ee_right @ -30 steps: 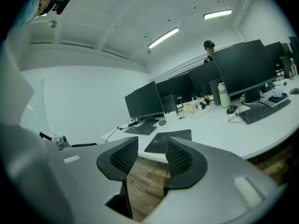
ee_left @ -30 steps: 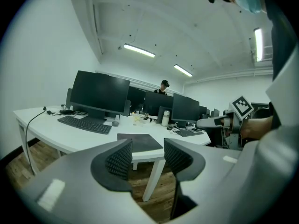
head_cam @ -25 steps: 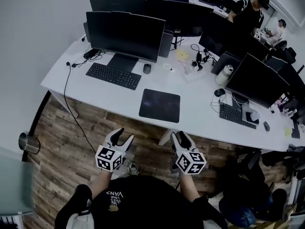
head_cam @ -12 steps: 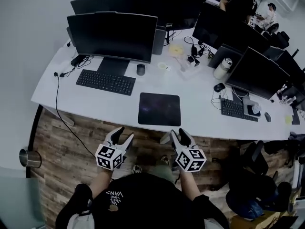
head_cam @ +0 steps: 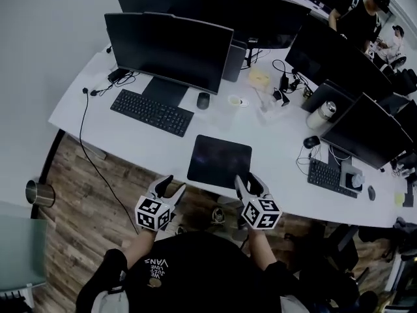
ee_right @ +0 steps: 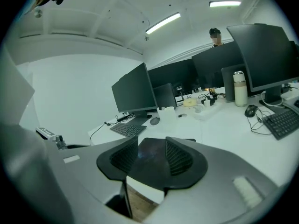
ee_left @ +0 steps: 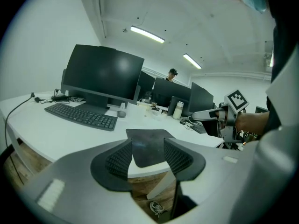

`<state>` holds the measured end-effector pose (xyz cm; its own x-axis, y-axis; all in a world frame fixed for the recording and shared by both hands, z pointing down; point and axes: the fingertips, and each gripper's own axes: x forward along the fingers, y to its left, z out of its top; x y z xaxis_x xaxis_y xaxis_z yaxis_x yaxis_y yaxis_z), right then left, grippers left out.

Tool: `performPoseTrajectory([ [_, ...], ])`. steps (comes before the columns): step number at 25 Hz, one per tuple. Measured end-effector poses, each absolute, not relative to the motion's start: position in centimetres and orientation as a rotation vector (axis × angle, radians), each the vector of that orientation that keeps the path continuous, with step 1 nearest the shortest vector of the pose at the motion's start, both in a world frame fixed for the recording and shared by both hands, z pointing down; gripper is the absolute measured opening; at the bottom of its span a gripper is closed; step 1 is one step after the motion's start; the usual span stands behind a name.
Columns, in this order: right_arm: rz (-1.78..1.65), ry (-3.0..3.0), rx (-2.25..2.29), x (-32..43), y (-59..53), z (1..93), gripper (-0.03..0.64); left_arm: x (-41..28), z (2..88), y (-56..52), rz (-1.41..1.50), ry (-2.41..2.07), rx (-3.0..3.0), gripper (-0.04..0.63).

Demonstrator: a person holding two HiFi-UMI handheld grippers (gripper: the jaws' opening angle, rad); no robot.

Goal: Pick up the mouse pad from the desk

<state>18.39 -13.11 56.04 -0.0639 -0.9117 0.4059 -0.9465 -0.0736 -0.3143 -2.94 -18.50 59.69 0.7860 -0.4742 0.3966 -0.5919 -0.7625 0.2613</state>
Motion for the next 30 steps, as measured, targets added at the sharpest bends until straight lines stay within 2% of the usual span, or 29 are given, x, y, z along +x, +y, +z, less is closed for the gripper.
performPoseTrajectory([
  [12,0.794,-2.062,1.9,25.1,-19.4,60.6,0.172,-0.2,63.9,-19.7,0.503,-0.967,2.432,0.187],
  [30,0.798,-1.886,1.608,29.4,-25.4,70.0,0.186,-1.7,66.6,-18.2,0.529,-1.185,2.228,0.187],
])
